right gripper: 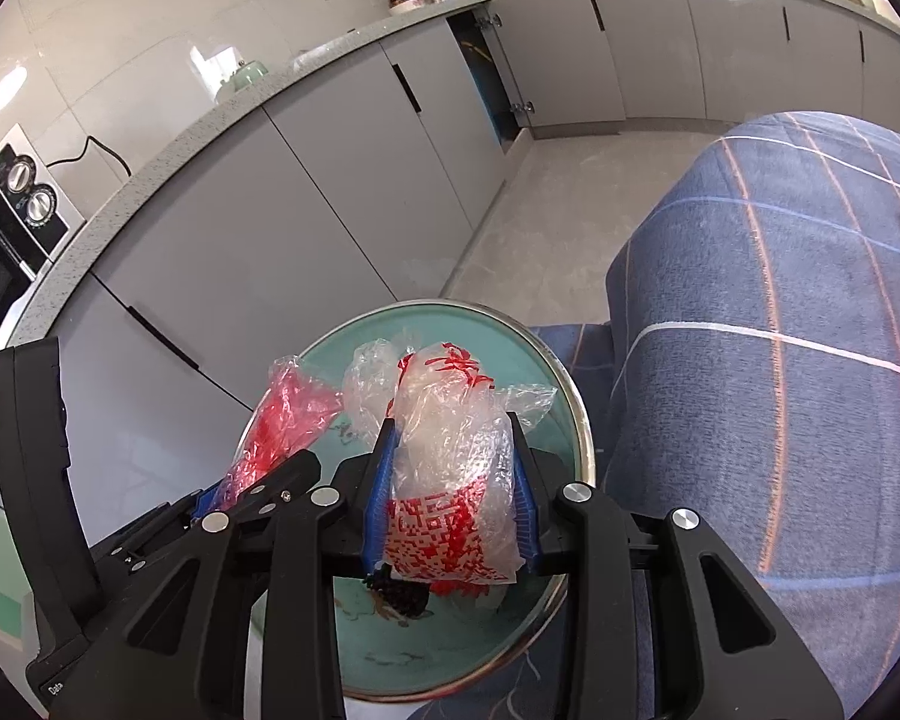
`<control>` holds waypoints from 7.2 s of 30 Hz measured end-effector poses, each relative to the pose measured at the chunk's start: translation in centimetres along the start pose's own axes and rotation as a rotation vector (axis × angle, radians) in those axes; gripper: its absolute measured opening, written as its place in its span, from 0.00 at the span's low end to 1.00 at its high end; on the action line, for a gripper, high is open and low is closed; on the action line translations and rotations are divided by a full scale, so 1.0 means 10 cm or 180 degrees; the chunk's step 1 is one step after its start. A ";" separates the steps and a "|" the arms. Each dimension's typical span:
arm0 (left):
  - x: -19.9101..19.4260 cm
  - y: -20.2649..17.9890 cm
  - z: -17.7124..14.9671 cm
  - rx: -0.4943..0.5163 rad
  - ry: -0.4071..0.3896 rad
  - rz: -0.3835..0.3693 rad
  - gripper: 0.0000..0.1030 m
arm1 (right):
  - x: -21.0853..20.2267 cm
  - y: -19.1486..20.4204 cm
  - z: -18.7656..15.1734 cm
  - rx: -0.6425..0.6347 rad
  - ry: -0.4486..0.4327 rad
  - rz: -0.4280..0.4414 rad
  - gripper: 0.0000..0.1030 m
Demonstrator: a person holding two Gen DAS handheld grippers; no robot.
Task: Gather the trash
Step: 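Open the left gripper over the bucket while the right opens to drop its bag, then move both tools back toward the red bags on the table, then grasp the red bag with the left gripper while the right grasps the blue-orange wrapper, then carry the red bag and blue-orange wrapper over the teal bucket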
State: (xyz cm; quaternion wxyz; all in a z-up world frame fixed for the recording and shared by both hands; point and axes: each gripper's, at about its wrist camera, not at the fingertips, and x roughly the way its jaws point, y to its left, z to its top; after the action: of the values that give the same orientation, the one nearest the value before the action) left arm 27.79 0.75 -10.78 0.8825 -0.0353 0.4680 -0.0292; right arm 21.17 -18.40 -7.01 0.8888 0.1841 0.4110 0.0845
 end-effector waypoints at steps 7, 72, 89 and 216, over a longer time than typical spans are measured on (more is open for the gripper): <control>0.12 -0.04 0.03 0.0049 0.0071 0.0046 0.37 | 0.12 0.00 0.01 0.0029 0.0060 0.0000 0.35; -0.82 -0.60 -0.66 0.0214 -0.0318 0.0263 0.94 | -1.17 -0.73 -0.50 -0.0007 -0.0525 -0.0513 0.79; -0.82 -1.36 -0.87 0.0609 -0.0246 -0.0091 0.94 | -1.57 -1.44 -0.69 0.0274 -0.0621 -0.0841 0.79; -1.20 -1.78 -0.85 0.1064 -0.0529 -0.0789 0.26 | -2.00 -1.62 -0.67 0.0258 -0.0631 -0.0604 0.26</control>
State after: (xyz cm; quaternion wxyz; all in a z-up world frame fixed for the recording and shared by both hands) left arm 13.70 -16.30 -4.03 0.9013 0.0519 0.3744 -0.2116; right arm 3.09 -37.62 -3.41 0.9209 0.1876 0.3399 -0.0352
